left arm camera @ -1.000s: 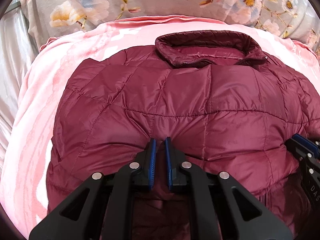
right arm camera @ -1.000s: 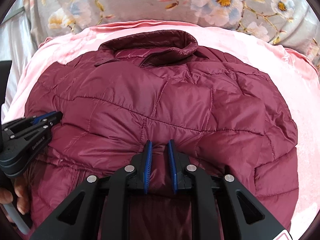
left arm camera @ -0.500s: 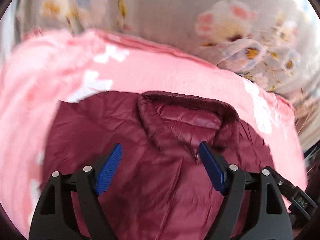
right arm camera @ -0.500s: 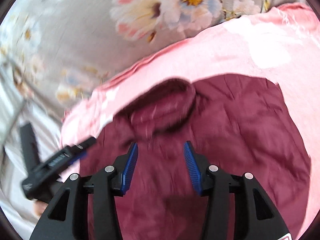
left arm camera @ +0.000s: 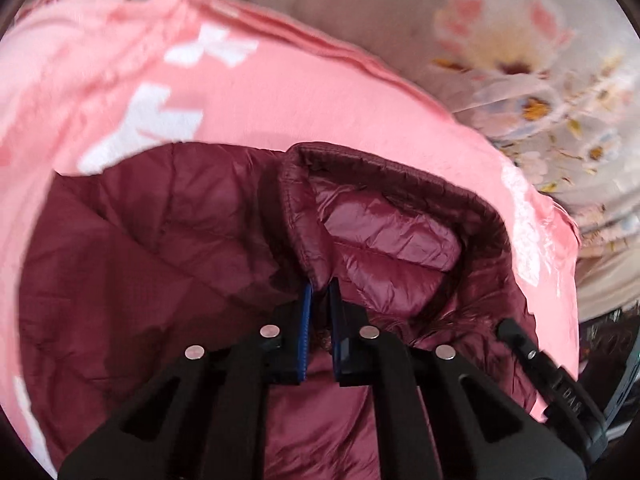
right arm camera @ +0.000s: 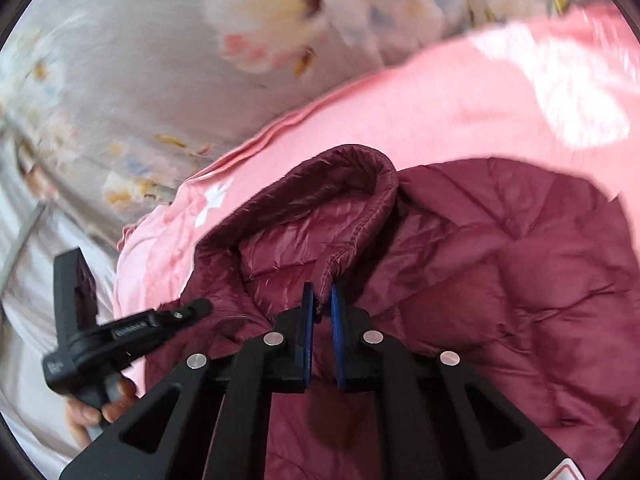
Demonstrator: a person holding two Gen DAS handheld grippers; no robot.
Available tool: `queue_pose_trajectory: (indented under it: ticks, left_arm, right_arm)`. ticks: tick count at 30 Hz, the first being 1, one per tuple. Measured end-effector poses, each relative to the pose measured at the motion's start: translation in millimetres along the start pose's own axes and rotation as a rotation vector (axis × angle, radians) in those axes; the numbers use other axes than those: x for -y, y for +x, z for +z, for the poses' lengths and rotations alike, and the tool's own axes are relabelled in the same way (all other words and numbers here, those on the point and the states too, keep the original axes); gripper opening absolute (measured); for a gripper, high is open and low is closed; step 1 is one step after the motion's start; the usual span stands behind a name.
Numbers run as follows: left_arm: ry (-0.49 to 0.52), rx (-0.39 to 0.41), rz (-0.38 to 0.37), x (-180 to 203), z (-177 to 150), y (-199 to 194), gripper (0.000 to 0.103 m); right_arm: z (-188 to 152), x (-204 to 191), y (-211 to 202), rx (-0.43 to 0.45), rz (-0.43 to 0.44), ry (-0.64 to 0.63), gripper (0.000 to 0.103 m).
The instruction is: Fold large clothes
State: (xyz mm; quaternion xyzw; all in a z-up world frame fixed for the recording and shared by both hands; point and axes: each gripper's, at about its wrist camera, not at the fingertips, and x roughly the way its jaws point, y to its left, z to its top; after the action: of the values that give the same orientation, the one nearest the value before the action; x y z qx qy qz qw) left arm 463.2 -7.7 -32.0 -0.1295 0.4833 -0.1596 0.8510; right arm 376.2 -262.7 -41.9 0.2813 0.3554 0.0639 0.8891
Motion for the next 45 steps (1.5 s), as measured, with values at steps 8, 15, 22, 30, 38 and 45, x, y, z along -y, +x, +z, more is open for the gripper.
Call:
queue_pose_trajectory:
  ticks: [8, 15, 22, 30, 38, 45]
  left_arm:
    - [0.078, 0.003, 0.087, -6, -27, 27, 0.008]
    - [0.197, 0.086, 0.179, 5, -39, 31, 0.009]
    - [0.233, 0.123, 0.169, 2, -41, 5, 0.029]
    - [0.081, 0.179, 0.036, 0, 24, -49, 0.080]
    - [-0.305, -0.049, -0.067, -32, 82, 44, 0.074]
    - [-0.167, -0.093, 0.009, -28, 63, 60, 0.014]
  right_arm:
    - [-27, 8, 35, -0.082, -0.169, -0.139, 0.007]
    - [-34, 5, 43, -0.066, -0.220, -0.197, 0.005]
    - [-38, 15, 14, -0.090, -0.182, -0.192, 0.014]
    - [26, 13, -24, 0.016, 0.047, 0.034, 0.055]
    - [55, 49, 55, -0.043, 0.211, 0.524, 0.056]
    - [40, 52, 70, -0.104, 0.131, 0.406, 0.003]
